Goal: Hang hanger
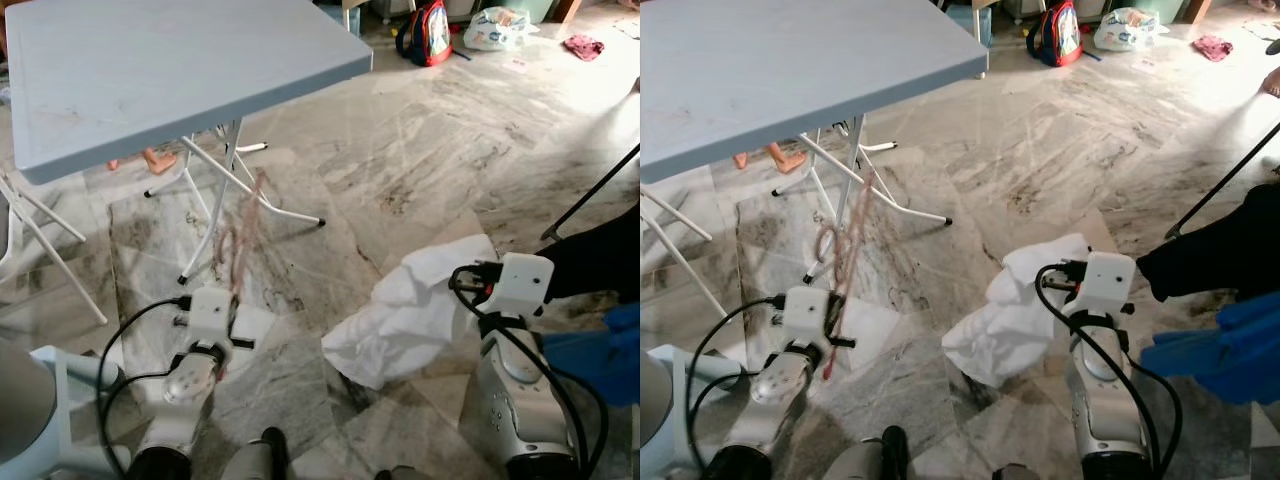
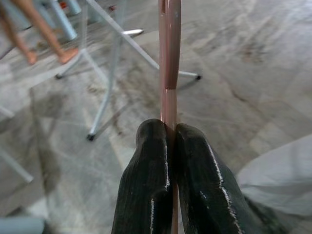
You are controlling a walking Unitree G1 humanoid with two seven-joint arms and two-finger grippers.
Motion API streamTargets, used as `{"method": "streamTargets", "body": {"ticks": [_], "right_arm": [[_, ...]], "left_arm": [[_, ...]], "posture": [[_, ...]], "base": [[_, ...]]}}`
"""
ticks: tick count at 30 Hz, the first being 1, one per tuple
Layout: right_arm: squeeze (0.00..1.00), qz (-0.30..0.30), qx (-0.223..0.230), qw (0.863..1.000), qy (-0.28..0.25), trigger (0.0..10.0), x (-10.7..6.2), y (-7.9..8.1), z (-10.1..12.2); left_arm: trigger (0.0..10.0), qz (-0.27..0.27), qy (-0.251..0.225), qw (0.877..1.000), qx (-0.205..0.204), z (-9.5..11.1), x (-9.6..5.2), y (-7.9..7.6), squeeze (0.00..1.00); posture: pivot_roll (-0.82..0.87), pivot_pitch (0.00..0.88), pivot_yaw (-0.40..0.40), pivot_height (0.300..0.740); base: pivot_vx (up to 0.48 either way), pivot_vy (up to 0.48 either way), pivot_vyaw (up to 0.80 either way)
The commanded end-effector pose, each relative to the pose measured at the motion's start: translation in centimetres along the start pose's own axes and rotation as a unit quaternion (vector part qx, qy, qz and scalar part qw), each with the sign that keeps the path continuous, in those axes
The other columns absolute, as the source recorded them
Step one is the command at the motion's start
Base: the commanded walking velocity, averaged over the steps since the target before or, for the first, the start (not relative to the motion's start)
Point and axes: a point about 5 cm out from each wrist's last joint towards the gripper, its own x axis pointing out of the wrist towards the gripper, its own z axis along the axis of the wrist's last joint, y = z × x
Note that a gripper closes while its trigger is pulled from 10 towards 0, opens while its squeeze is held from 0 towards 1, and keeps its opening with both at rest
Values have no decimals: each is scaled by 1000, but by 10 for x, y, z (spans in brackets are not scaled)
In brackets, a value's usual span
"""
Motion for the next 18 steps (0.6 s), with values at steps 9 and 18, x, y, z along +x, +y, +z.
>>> {"method": "streamTargets", "body": {"ticks": [9,18], "right_arm": [[0,23,-5,1000,-18,10000,8,9,11],[0,51,9,997,-52,10000,10,20,22]], "left_arm": [[10000,6,-30,999,-28,19,-3,16,0],[10000,-25,-66,997,-37,39,2,5,0]], "posture": [[93,158,23,740],[104,131,36,740]], "base": [[0,0,0],[0,0,0]]}}
